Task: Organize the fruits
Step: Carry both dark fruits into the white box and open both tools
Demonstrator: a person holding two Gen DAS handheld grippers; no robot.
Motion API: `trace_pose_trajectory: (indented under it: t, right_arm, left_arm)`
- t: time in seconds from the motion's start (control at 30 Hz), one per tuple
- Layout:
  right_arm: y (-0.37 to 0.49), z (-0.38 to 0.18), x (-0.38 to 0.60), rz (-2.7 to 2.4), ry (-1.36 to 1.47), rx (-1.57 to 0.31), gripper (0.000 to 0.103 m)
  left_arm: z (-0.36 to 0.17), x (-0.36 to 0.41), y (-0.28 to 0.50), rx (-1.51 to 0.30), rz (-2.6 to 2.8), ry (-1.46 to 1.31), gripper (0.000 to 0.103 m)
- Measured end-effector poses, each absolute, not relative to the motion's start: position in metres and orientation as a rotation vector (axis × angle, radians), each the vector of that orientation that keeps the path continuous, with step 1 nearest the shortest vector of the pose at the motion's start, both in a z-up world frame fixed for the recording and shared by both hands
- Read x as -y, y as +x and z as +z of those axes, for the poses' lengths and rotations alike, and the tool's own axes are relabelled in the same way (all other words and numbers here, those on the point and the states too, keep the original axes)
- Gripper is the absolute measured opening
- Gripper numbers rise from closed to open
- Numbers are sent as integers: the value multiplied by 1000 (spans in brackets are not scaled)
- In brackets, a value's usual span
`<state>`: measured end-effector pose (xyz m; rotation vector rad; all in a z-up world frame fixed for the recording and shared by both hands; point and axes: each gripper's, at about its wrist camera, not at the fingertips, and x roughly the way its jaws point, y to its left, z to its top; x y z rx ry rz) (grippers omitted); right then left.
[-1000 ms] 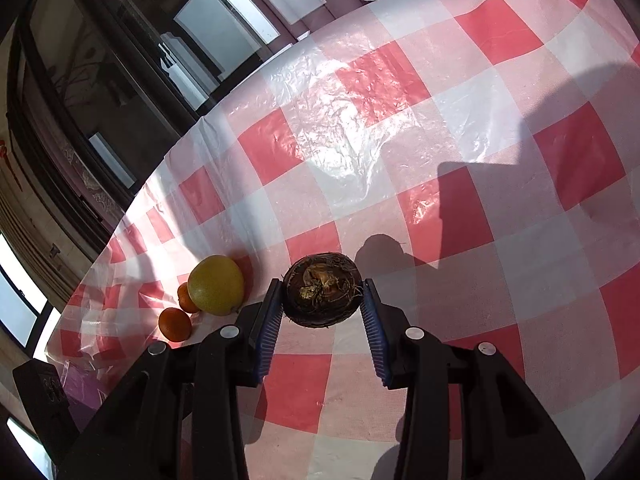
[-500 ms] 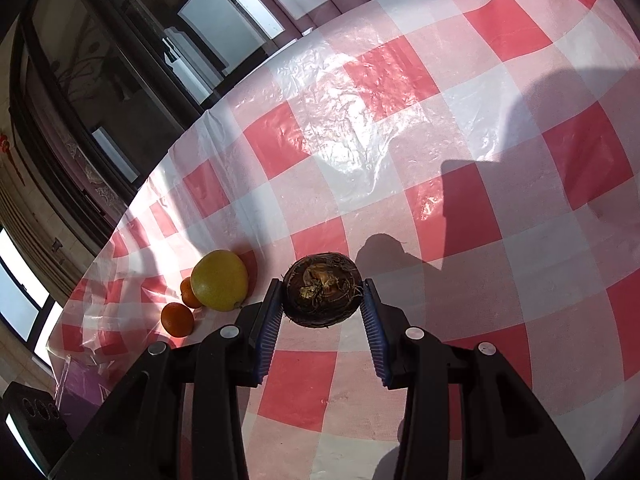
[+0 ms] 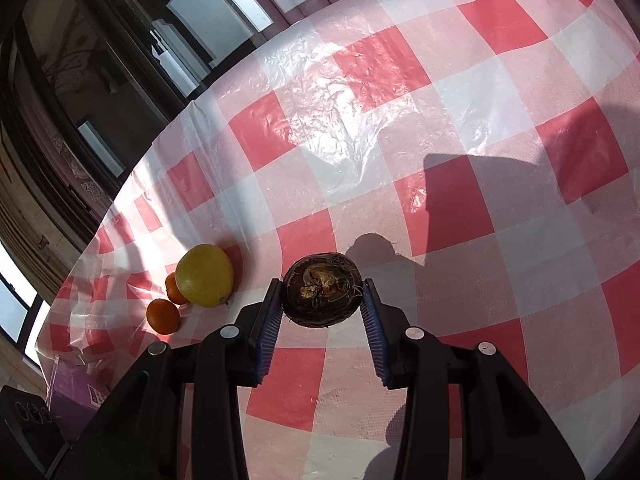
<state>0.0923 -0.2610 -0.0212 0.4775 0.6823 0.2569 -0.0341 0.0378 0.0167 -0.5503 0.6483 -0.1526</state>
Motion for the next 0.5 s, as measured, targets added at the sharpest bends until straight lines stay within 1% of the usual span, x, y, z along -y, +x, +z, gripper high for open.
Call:
trace_pose_trajectory:
  t: [0.17, 0.27, 0.5]
  right_arm:
    - [57, -20, 244, 265, 411, -727, 40]
    - [15, -17, 233, 280, 367, -733, 40]
    - [-73, -19, 222, 312, 380, -758, 40]
  left_arm:
    - [18, -30, -42, -689, -143, -499, 41]
    - [20, -21, -75, -674, -173, -489, 42]
    - [32, -6, -146, -640, -234, -450, 41]
